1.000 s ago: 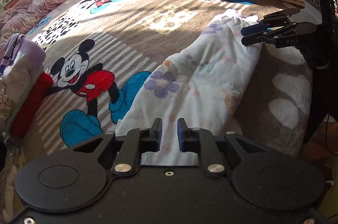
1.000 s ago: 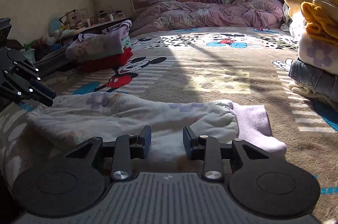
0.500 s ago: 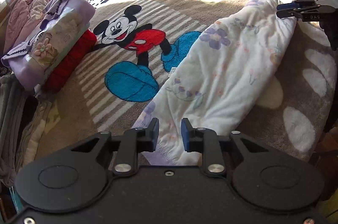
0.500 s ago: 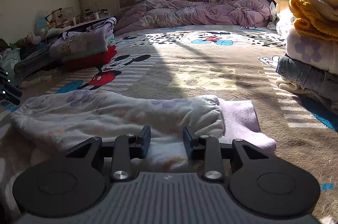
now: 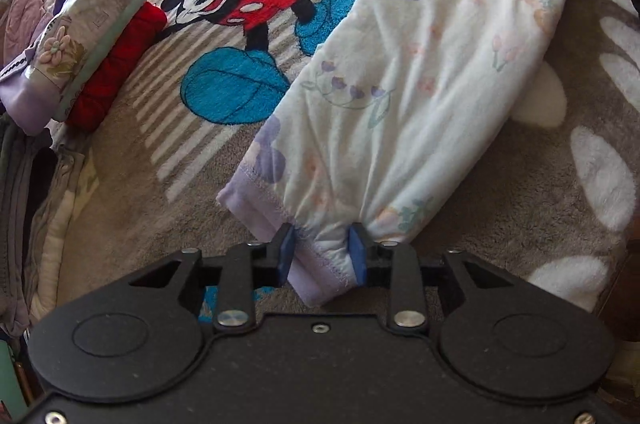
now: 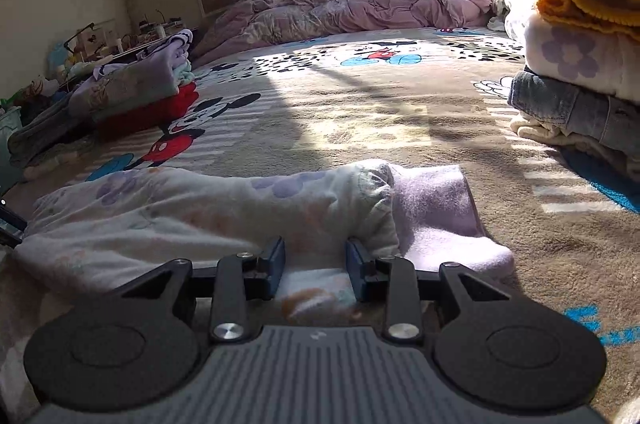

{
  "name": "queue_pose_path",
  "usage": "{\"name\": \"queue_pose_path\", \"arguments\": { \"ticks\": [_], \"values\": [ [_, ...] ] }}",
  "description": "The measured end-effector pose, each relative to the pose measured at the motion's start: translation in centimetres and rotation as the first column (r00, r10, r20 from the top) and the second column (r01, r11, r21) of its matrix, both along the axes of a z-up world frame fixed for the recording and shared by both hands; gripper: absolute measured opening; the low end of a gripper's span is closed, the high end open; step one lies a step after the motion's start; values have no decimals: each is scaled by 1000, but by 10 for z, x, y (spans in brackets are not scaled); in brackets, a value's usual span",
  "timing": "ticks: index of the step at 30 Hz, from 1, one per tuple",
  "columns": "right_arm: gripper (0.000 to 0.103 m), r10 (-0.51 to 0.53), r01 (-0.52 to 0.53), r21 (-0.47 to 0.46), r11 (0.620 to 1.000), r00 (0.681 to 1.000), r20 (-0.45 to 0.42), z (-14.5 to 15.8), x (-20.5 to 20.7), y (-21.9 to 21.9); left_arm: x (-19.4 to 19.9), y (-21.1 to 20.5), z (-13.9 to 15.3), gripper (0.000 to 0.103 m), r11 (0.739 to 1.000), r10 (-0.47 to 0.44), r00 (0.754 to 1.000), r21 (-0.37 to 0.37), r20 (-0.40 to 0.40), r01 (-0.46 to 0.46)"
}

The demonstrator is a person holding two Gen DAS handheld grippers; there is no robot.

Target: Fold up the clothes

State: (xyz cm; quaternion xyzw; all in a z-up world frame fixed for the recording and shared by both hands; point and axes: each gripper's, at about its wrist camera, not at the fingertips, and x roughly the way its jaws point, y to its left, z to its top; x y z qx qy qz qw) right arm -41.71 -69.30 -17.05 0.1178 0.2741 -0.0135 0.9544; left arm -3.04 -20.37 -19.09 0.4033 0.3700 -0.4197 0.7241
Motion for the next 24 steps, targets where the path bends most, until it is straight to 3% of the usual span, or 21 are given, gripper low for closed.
{"name": "queue_pose_path", "arguments": {
  "ticks": [6, 9, 12, 14, 17, 19, 22, 24],
  "values": [
    [35, 14, -10, -53, 999, 997, 81, 26, -23, 6, -11, -15, 33, 29, 986, 66, 997, -159, 43, -58],
    [35, 6, -1, -52, 999, 996, 87, 29, -27, 1, -17, -45, 34, 31, 983, 39, 999, -183, 11, -37],
    [36, -23, 24, -30, 999, 999, 44, 21, -25, -8, -24, -75, 21, 51, 991, -1, 1000, -132, -5, 1],
    [36, -27, 27, -5, 1000, 1000, -1, 9, -19, -14, -25, -90, 0, 53, 999, -15, 1000, -31, 1, 15],
    [36, -26, 26, 14, 1000, 1000, 2, 3, -18, -17, -16, -98, -17, 64, 999, 30, 999, 27, -11, -30],
    [35, -25, 25, 26, 999, 1000, 5, -1, -17, -18, -10, -98, -15, 69, 997, 68, 997, 35, -29, -67],
    [35, -26, 25, 53, 998, 1000, 17, -1, -19, -22, -20, -91, -4, 68, 999, 52, 999, 10, 3, -52],
    [36, -88, 84, 126, 989, 996, 33, 3, -30, -40, -27, -79, 13, 68, 998, 52, 999, -36, 6, -51]
  ]
}}
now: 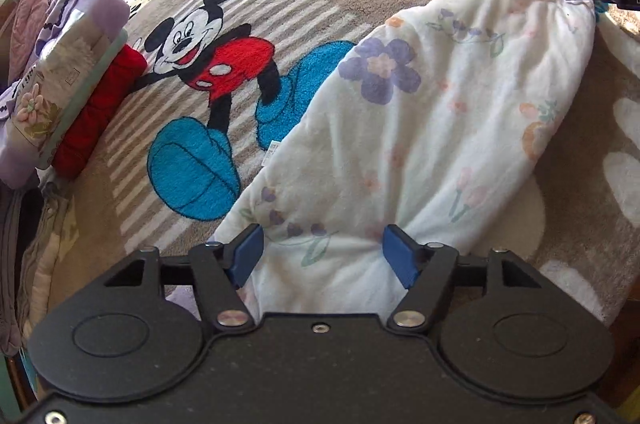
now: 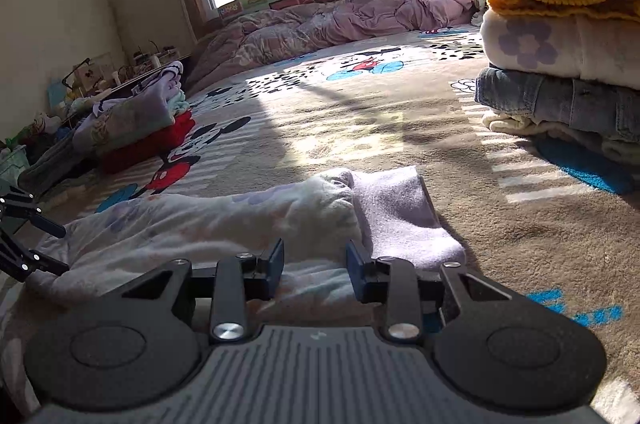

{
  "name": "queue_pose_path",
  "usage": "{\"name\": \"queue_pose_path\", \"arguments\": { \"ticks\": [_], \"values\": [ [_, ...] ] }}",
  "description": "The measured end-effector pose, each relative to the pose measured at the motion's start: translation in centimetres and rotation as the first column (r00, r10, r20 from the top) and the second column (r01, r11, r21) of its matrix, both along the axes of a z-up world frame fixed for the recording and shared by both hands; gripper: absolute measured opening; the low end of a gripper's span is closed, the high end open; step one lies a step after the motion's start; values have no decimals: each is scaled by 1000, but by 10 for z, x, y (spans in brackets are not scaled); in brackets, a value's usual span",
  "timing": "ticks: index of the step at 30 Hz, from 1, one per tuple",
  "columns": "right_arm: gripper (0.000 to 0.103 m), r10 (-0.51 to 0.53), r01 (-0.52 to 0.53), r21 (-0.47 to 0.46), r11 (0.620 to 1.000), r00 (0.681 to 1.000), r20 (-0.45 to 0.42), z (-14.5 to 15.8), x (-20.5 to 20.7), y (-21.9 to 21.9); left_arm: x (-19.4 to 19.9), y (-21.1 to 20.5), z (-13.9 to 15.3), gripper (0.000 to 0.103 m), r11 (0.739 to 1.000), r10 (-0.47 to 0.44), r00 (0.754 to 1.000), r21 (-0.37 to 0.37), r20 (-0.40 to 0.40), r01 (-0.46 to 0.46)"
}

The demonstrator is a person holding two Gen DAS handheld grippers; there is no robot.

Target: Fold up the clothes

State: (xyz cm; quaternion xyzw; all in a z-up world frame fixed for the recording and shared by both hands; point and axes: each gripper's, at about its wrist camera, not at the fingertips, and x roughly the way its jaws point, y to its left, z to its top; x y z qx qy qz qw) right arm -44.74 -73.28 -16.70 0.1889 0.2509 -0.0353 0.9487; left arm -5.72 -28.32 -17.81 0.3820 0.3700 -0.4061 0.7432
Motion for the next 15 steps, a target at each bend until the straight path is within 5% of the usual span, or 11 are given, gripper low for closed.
{"name": "queue_pose_path", "arguments": {
  "ticks": [4, 8, 12, 13, 15],
  "values": [
    [47, -128, 123, 149, 981, 991, 30, 9, -24, -37, -6, 29, 36, 68, 989, 95, 995, -116, -4, -95],
    [60, -189, 174, 400, 900, 982, -2, -9, -37, -59, -5, 59, 62, 68, 923, 272, 956, -249, -111, -292],
    [66, -210, 198, 653, 731, 976, -60, -36, -46, -75, -5, 82, 68, 68, 810, 421, 868, -321, -264, -490],
    [67, -213, 202, 707, 677, 974, -75, -43, -49, -79, -5, 89, 66, 68, 763, 454, 828, -336, -328, -552],
    [67, -194, 200, 692, 694, 977, -88, -44, -43, -70, -6, 103, 58, 68, 651, 500, 732, -357, -464, -670]
  ]
}}
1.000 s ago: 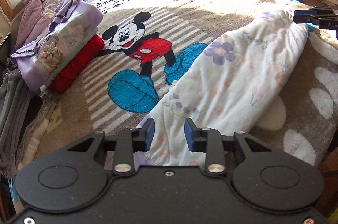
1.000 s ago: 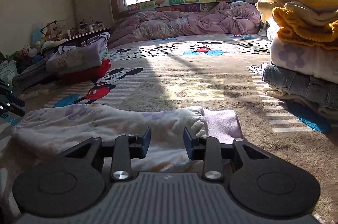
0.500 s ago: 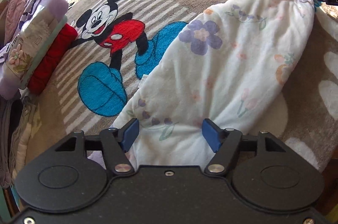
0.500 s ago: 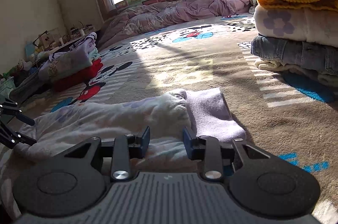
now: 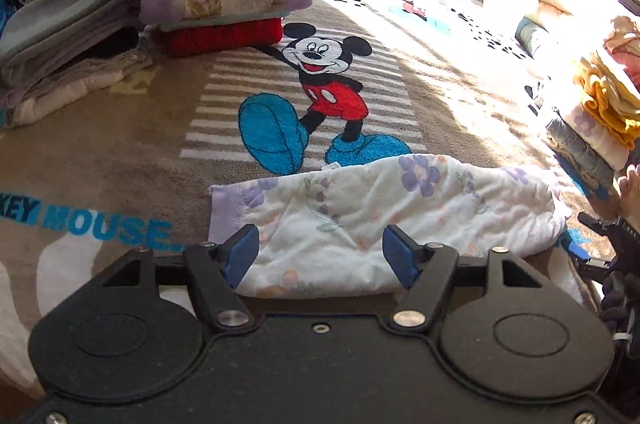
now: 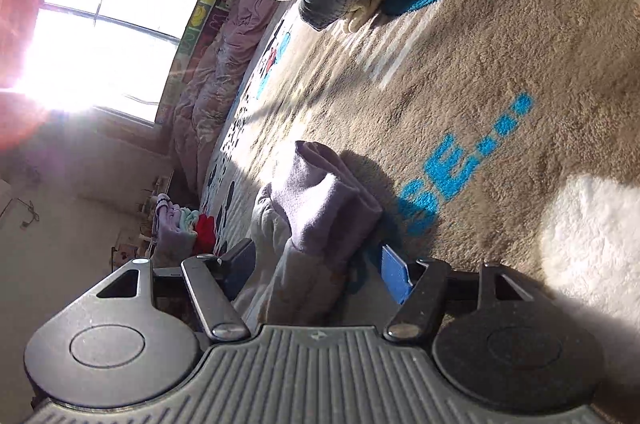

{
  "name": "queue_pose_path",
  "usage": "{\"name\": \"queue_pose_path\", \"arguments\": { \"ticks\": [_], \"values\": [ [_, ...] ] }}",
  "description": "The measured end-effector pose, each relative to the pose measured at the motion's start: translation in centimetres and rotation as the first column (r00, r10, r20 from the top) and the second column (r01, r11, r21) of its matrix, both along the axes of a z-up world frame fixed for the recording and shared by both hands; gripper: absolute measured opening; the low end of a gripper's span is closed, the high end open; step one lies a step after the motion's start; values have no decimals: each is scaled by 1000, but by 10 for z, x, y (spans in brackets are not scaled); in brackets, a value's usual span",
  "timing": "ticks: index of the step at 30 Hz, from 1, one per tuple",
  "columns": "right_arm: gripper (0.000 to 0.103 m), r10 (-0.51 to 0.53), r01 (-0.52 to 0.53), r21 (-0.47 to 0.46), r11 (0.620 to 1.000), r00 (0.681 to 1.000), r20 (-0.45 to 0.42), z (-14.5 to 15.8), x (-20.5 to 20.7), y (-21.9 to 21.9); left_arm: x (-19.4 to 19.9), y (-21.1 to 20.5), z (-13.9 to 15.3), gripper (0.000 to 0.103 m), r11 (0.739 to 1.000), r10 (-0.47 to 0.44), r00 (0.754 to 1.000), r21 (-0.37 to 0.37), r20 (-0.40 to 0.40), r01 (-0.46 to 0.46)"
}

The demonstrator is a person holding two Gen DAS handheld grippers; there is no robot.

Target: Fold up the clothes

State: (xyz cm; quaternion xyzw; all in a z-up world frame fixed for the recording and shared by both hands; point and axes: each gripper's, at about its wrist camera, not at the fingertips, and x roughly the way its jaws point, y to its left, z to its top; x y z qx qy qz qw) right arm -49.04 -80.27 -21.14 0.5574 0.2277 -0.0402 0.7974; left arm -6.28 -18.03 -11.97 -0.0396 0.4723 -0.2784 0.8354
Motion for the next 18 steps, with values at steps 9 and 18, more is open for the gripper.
{"name": "queue_pose_path", "arguments": {
  "ticks": [9, 18],
  "values": [
    [67, 24, -24, -9, 1000, 1000, 4, -4, 19, 19, -23, 41, -64, 68, 834, 349, 887, -330, -303, -441],
    [60, 102, -106, -209, 972, 994, -27, 12, 37, 30, -22, 61, -114, 68, 699, 498, 801, -393, -332, -597]
  ]
}}
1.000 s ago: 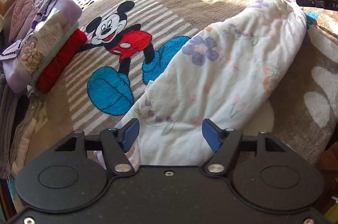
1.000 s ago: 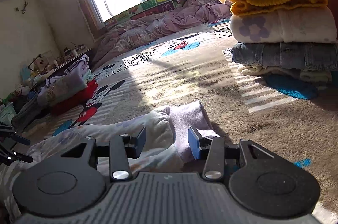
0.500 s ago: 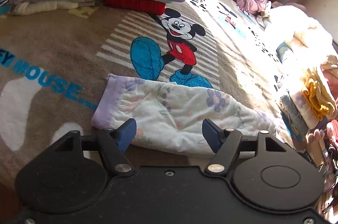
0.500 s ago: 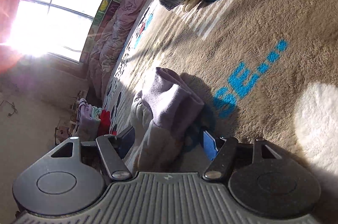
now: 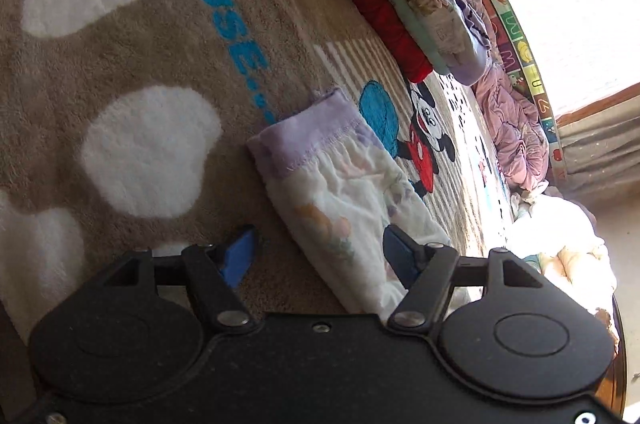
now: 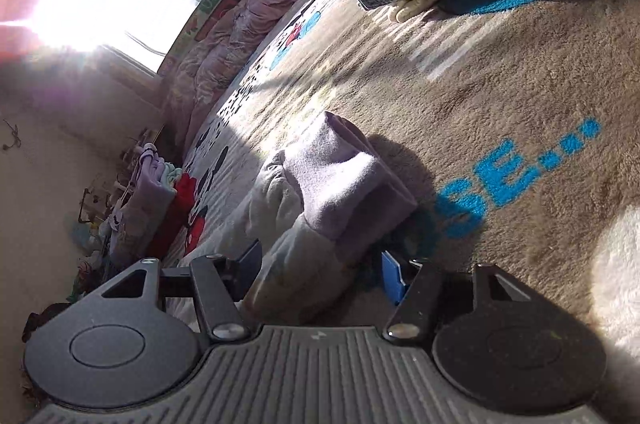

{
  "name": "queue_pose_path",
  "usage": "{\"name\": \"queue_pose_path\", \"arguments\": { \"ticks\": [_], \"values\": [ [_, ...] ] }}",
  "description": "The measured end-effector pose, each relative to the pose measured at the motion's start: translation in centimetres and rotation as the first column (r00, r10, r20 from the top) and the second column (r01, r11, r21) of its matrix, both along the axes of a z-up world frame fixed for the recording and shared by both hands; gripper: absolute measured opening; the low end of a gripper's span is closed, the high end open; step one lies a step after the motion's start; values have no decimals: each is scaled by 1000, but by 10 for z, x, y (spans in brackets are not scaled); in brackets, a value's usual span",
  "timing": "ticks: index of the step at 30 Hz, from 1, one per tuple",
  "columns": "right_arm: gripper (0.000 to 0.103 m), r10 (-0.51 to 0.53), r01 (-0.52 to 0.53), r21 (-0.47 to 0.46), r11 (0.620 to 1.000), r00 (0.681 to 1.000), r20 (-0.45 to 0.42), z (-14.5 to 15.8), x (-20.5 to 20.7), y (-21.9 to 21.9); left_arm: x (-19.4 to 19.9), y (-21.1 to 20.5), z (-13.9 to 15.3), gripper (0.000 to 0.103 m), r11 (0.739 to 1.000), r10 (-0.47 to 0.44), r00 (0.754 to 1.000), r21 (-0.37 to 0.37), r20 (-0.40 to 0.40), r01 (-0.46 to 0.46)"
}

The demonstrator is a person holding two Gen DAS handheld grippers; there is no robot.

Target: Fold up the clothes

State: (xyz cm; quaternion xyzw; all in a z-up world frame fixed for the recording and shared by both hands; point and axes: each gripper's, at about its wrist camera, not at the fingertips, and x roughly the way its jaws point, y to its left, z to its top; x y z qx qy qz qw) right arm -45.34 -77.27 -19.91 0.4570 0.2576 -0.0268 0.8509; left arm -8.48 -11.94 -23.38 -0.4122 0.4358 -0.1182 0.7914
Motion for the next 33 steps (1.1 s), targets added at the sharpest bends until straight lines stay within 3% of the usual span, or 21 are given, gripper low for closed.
{"name": "queue_pose_path", "arguments": {
  "ticks": [3, 8, 11, 13, 15, 17, 22, 27, 30, 33],
  "values": [
    [52, -1, 1, -41, 999, 1000, -6, 1, 3, -3, 2, 0, -5, 68, 999, 39, 998, -33, 43, -38],
    [50, 7, -7, -57, 998, 1000, 7, -4, 4, -8, 6, -1, -12, 66, 993, 91, 991, -88, 94, -83],
    [48, 10, -9, -64, 998, 1000, 19, -7, 4, -8, 6, 0, -15, 55, 988, 117, 987, -113, 110, -105],
    [46, 20, -18, -77, 997, 999, 25, -7, 2, -7, 9, -2, -15, 30, 990, 107, 988, -100, 111, -96],
    [42, 35, -33, -78, 996, 999, 29, -8, 1, -5, 11, 0, -13, 23, 990, 97, 987, -112, 124, -83],
    [39, 39, -36, -79, 996, 999, 34, -6, -1, -5, 12, 0, 0, 21, 992, 81, 982, -109, 170, -63],
    [38, 45, -41, -81, 996, 998, 47, -3, -6, -5, 9, -22, 48, 20, 1000, -9, 949, 15, 316, 5],
    [37, 44, -40, -80, 996, 997, 61, 0, -12, -8, -14, -74, 101, 19, 981, -167, 857, 165, 487, 98],
    [37, 25, -20, -66, 998, 997, 73, 0, -18, -15, -36, -114, 125, 19, 952, -293, 771, 250, 565, 179],
    [37, 5, 0, -53, 999, 996, 85, 0, -24, -23, -60, -160, 140, 19, 895, -433, 670, 379, 603, 236]
  ]
}}
